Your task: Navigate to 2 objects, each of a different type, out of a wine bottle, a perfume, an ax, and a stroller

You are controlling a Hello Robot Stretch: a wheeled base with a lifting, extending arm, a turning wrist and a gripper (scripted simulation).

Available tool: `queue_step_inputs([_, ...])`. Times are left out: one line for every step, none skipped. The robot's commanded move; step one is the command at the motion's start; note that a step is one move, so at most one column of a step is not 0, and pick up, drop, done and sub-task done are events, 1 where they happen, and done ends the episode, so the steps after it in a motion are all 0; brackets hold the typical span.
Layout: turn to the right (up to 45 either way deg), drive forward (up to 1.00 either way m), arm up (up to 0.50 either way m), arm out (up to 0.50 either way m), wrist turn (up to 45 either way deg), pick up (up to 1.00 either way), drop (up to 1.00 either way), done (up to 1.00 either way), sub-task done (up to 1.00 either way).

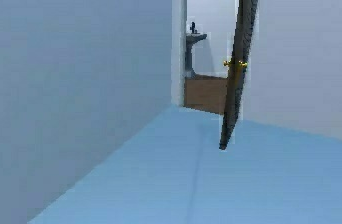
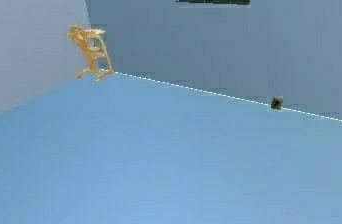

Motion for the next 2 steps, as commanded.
queue_step_inputs([0.0, 1.0, 0.0, 0.0, 0.0, 0.0, 0.0, 0.0, 0.0])
queue_step_inputs([3.0, 0.0, 0.0, 0.0, 0.0, 0.0, 0.0, 0.0, 0.0])
